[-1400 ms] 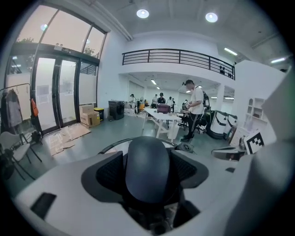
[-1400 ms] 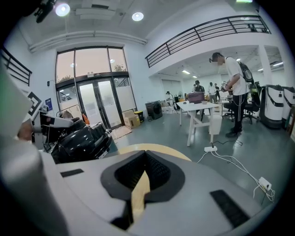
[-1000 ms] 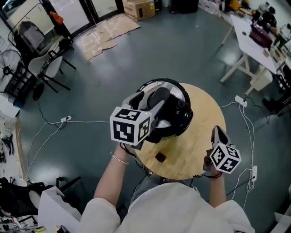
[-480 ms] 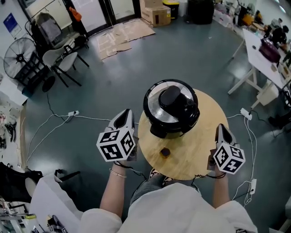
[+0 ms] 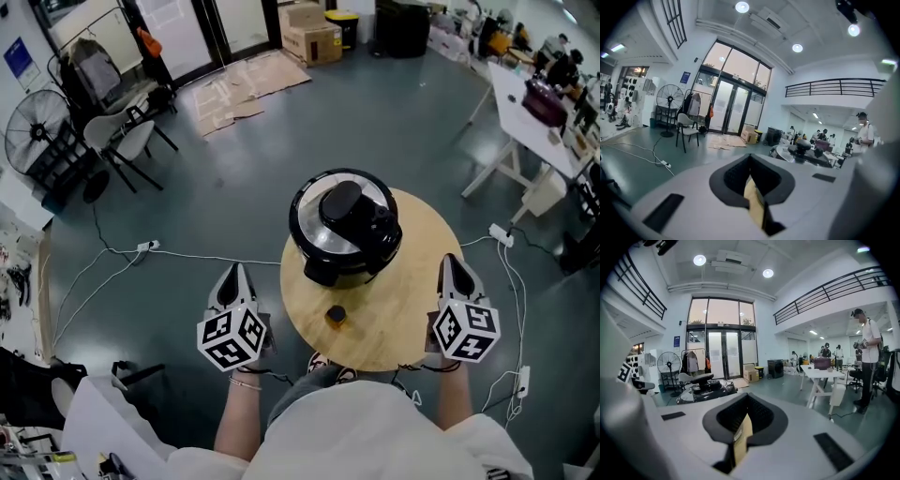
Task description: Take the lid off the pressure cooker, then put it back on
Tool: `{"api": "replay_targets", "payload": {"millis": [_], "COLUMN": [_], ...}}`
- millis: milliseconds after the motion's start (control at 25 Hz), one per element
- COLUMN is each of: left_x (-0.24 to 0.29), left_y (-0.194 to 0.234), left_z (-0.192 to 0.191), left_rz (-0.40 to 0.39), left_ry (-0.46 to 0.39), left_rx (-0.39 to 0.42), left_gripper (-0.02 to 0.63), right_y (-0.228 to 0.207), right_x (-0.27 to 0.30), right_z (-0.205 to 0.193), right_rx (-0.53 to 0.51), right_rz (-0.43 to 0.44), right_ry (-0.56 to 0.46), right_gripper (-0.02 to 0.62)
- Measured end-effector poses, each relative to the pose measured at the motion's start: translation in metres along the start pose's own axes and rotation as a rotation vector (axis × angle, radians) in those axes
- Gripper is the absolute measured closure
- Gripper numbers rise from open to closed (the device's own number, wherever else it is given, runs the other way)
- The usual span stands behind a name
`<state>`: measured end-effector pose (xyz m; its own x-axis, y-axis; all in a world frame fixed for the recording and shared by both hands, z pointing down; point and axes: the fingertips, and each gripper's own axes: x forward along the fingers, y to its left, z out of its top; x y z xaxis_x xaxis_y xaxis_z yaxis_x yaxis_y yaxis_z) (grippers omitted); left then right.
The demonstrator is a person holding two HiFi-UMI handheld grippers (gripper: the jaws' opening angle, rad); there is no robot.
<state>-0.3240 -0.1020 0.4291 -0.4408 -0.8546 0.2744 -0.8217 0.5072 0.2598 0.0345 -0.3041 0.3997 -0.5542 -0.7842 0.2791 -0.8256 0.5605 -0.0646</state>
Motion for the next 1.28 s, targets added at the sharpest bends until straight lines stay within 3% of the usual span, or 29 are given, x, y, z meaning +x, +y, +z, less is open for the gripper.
{"api": "replay_targets", "payload": {"millis": [520, 1280], "left_x": [0.006, 0.015], "left_y": [0.0, 0.019], "left_z": [-0.009, -0.021], "left_rz": [-0.062, -0.073], "left_ry": [0.048, 0.107], "left_rx": [-0.025, -0.058], "left_gripper": [0.611, 0.611], "right_y": [0.004, 0.029], "right_x": [-0.012, -0.007], "right_z": [-0.003, -0.003], "right_rx": [0.037, 0.025], "right_rz": [-0.015, -0.003], "right_ry": [-0.014, -0.005], "right_gripper": [0.595, 0.595]}}
